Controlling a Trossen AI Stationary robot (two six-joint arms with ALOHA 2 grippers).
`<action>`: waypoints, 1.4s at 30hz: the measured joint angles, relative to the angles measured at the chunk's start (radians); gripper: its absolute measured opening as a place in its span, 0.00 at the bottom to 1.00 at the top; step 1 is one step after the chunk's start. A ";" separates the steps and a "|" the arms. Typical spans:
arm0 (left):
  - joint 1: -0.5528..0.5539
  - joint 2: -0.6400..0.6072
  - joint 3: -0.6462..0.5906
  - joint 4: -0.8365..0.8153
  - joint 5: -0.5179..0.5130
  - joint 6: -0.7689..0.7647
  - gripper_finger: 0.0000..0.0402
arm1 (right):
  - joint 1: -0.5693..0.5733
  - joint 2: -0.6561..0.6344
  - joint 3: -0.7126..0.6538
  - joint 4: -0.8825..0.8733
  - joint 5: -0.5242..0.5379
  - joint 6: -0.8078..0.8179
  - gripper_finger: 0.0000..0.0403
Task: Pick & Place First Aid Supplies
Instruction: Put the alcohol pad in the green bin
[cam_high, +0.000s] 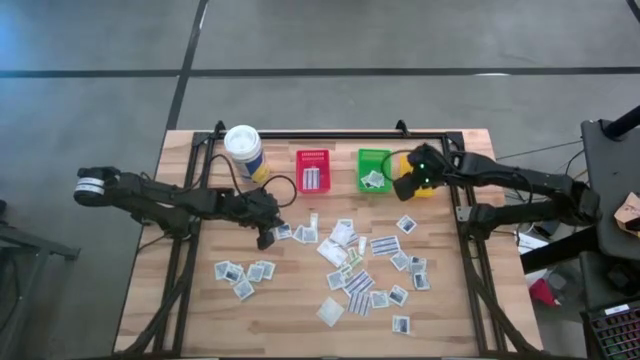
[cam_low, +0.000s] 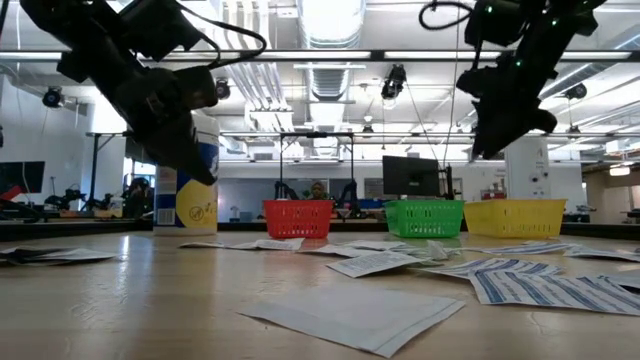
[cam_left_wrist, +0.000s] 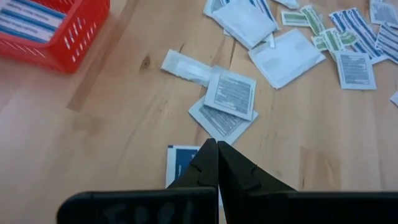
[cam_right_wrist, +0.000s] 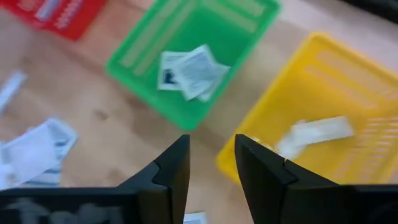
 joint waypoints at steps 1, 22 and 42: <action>0.000 0.000 0.000 0.000 0.007 -0.007 0.00 | 0.028 0.000 0.000 0.009 0.001 0.017 0.29; -0.122 0.001 -0.134 0.155 -0.018 -0.126 0.00 | 0.411 0.217 -0.052 0.767 0.057 0.031 0.19; -0.161 0.182 -0.180 0.335 -0.126 -0.125 0.00 | 0.412 0.684 0.235 0.893 0.019 -0.077 0.26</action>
